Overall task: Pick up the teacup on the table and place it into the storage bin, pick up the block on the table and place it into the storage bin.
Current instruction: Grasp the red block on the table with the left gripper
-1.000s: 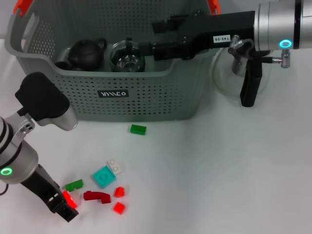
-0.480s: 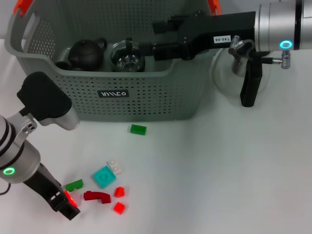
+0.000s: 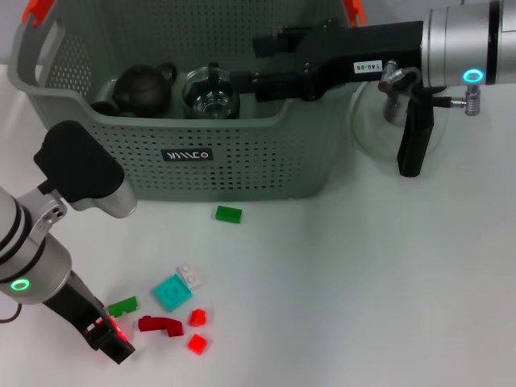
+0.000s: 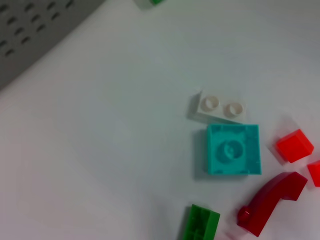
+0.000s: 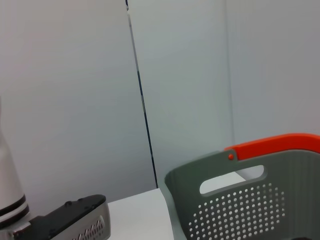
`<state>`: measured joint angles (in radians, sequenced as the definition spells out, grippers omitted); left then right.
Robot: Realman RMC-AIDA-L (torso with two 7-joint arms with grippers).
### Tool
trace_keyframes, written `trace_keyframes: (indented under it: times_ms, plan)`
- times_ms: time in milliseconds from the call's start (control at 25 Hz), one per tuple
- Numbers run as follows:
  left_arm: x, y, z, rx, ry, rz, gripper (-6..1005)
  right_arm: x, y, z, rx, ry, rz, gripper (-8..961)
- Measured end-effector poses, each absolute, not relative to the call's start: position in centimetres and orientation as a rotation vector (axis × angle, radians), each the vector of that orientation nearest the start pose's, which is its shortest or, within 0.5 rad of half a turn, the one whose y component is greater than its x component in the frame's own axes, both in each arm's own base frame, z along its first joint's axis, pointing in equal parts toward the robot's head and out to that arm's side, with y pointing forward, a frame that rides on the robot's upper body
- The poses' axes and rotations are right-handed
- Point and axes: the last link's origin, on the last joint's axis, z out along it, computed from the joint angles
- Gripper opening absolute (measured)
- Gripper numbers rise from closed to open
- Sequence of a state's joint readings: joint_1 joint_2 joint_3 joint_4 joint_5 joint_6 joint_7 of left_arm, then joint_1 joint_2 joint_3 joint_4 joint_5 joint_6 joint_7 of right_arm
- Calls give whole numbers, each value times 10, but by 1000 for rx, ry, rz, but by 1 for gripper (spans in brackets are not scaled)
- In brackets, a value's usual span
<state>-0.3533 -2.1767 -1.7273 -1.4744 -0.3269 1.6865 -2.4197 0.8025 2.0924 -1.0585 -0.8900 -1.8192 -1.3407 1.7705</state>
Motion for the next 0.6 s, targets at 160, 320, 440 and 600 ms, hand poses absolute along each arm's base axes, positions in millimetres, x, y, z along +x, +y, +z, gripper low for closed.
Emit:
trace_keyframes:
  times_ms: [160,320,440,600]
  plan:
    - [-243,287,-8,-2573,-963,809,793,97,406,-9,-2832,391,706,777]
    - [-244,288,-8,-2561,-949,823,787,97,406,-9,-2832,391,706,777]
    - [-244,288,-9,-2560,-944,822,782,98,406,-9,-2831,393,706,777]
    - [-244,287,-10,-2560,-943,825,777,98,406,-9,-2831,394,705,777]
